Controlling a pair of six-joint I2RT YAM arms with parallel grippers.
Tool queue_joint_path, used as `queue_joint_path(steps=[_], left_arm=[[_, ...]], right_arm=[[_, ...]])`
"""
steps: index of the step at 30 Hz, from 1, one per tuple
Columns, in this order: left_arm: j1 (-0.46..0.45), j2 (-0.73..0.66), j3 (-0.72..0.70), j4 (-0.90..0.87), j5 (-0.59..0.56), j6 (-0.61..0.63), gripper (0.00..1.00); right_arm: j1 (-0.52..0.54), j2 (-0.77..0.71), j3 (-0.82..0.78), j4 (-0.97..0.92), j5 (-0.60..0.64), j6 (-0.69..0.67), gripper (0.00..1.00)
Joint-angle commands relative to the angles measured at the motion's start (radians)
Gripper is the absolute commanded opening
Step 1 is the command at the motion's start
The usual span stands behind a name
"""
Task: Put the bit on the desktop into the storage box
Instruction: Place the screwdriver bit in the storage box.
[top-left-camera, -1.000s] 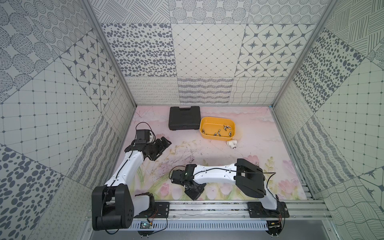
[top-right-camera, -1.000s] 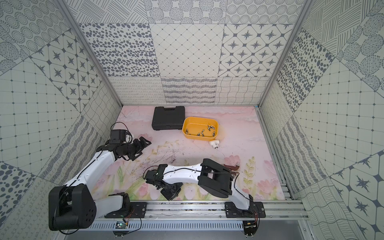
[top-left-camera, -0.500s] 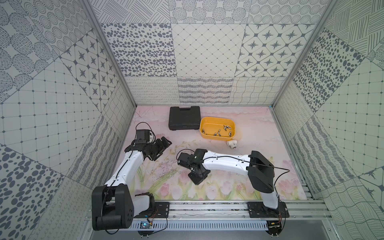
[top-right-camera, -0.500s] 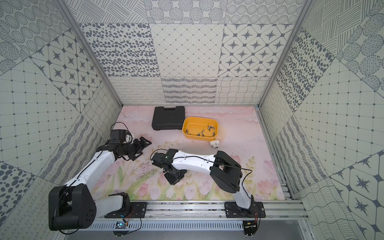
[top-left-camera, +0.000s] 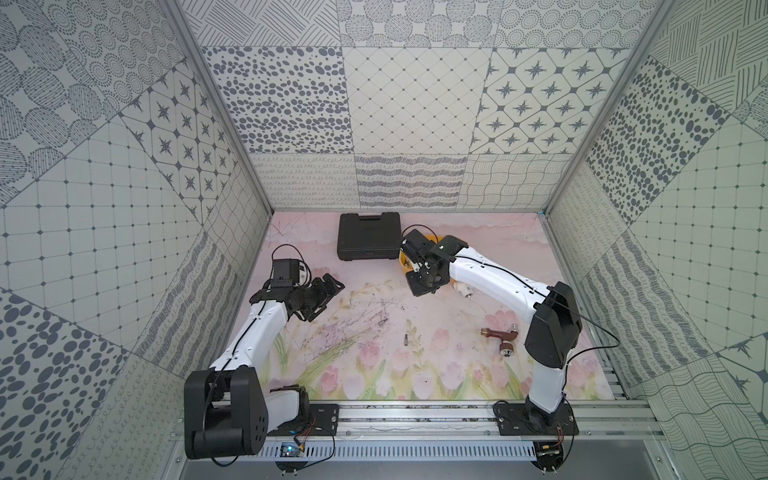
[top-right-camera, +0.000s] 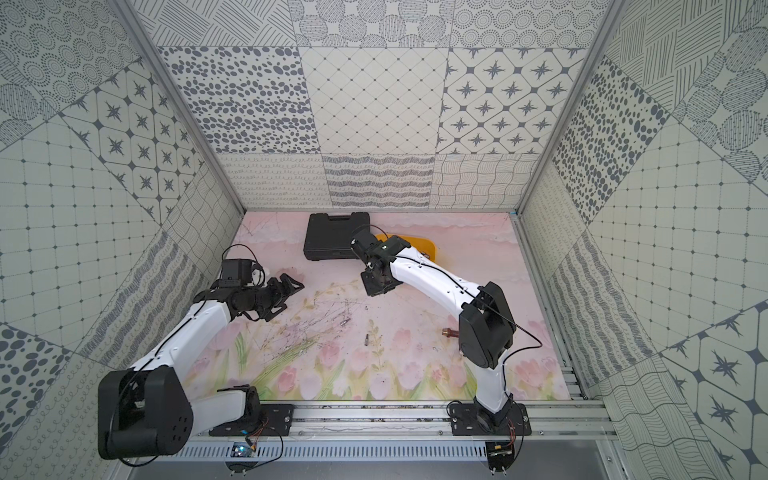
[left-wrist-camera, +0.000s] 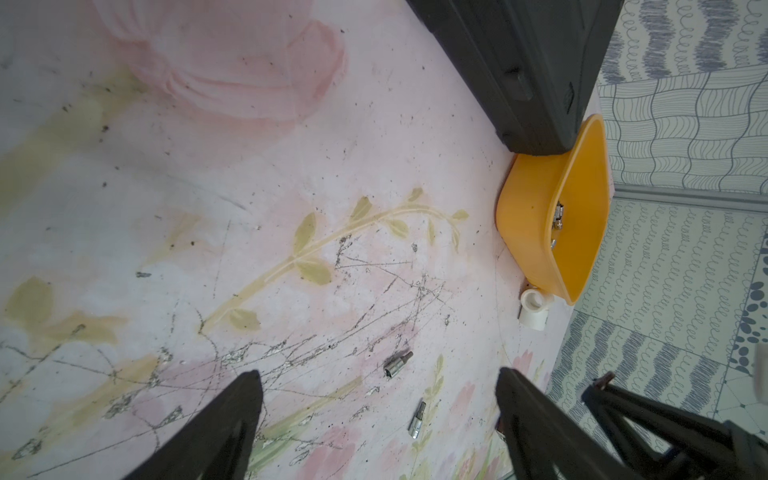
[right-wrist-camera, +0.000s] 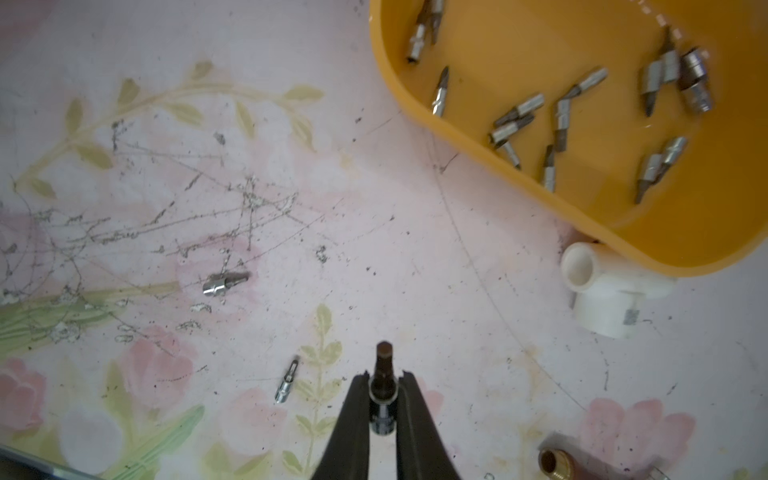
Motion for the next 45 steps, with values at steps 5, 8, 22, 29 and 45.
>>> queue_joint_path(steps=[5,8,22,29,45], left_arm=[[0.004,0.024,-0.003,0.044,0.086,0.029,0.92],[0.003,0.025,-0.001,0.046,0.089,0.031,0.93],[0.003,0.043,-0.007,0.068,0.132,0.022,0.91],[0.003,0.049,-0.008,0.069,0.141,0.021,0.90],[-0.017,0.052,-0.014,0.093,0.174,0.017,0.89]], right_arm=[[-0.171,0.071,0.122,0.064,0.022,-0.066,0.12],[-0.217,0.127,0.169,0.071,0.010,-0.067,0.12],[-0.291,0.373,0.352,0.071,-0.004,-0.081,0.13],[-0.302,0.452,0.411,0.069,0.000,-0.088,0.14],[-0.316,0.347,0.348,0.063,0.031,-0.100,0.46]])
